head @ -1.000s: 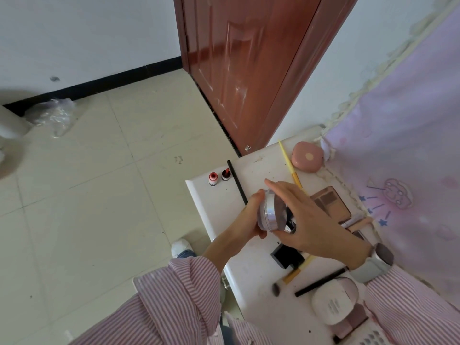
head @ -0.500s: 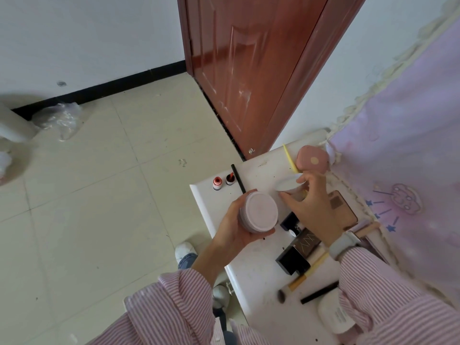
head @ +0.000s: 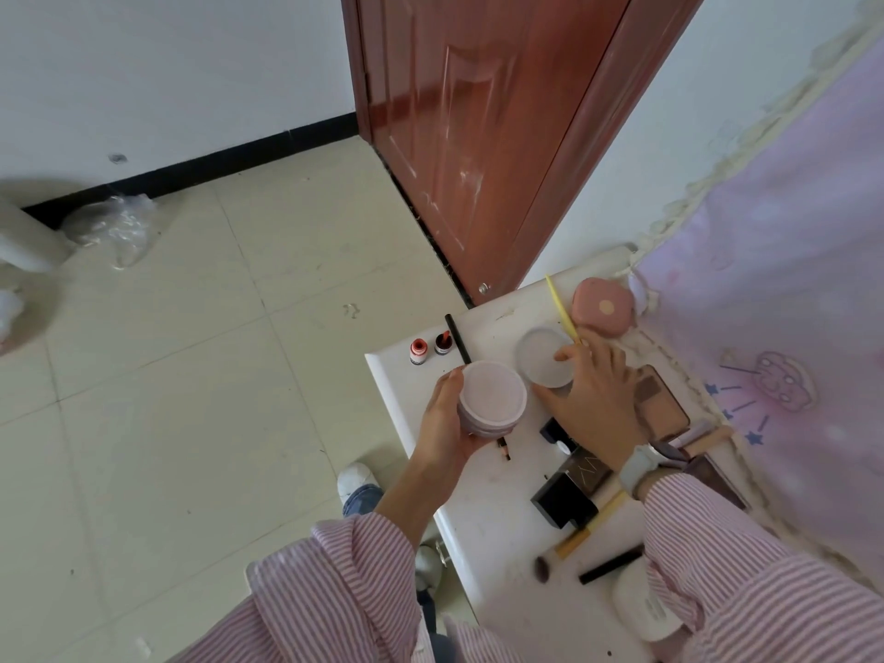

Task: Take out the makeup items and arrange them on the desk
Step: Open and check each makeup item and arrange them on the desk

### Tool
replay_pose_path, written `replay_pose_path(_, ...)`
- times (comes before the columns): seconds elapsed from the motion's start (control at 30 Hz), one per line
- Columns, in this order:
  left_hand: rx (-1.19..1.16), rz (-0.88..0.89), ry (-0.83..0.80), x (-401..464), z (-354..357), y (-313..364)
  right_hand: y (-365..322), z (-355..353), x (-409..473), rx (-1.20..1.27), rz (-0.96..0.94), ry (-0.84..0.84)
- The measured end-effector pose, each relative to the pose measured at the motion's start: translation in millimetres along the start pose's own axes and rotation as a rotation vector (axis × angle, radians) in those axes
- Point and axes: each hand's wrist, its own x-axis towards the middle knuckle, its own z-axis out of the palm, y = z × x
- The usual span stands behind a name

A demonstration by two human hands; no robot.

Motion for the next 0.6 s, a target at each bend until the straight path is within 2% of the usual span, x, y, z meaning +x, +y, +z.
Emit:
replay_pose_path(0.07, 0.070, 0.040, 0.042, 1.0, -0.4, 0.6, -6.9, -9.6, -5.2, 0.245, -0.067, 0.069)
replay_pose_path(0.1, 0.116, 0.057, 0.053, 1.2, -0.8, 0.9, -10.1, -15.5, -7.3, 0.418, -0.128, 0.035)
replay_pose_path(0.17, 0.206, 0.079, 0.046, 1.1, -1.2, 2.0, -19.8, -29.5, -13.3, 0.581, -0.256, -0.231)
replay_pose_path(0.23, 0.274, 0.088, 0.015, 0.2, -0.1, 3.0, -26.7, -35.2, -17.3, 0.427, -0.386, -0.436)
replay_pose_path(0.3, 0.302, 0.089, -0.028, -1.5, 1.9, 3.2, -29.2, -36.3, -17.1, 0.226, -0.502, -0.416)
replay_pose_path(0.37, 0.303, 0.084, -0.069, -2.8, 4.2, 3.1, -30.1, -38.1, -15.3, 0.147, -0.542, -0.364)
replay_pose_path(0.5, 0.290, 0.076, -0.097, -6.3, 4.6, 5.7, -27.4, -38.6, -7.7, 0.126, -0.511, -0.398)
replay_pose_path(0.6, 0.399, 0.218, 0.026, -12.4, 1.2, 5.0, -27.4, -41.7, 11.5, 0.200, -0.377, -0.337)
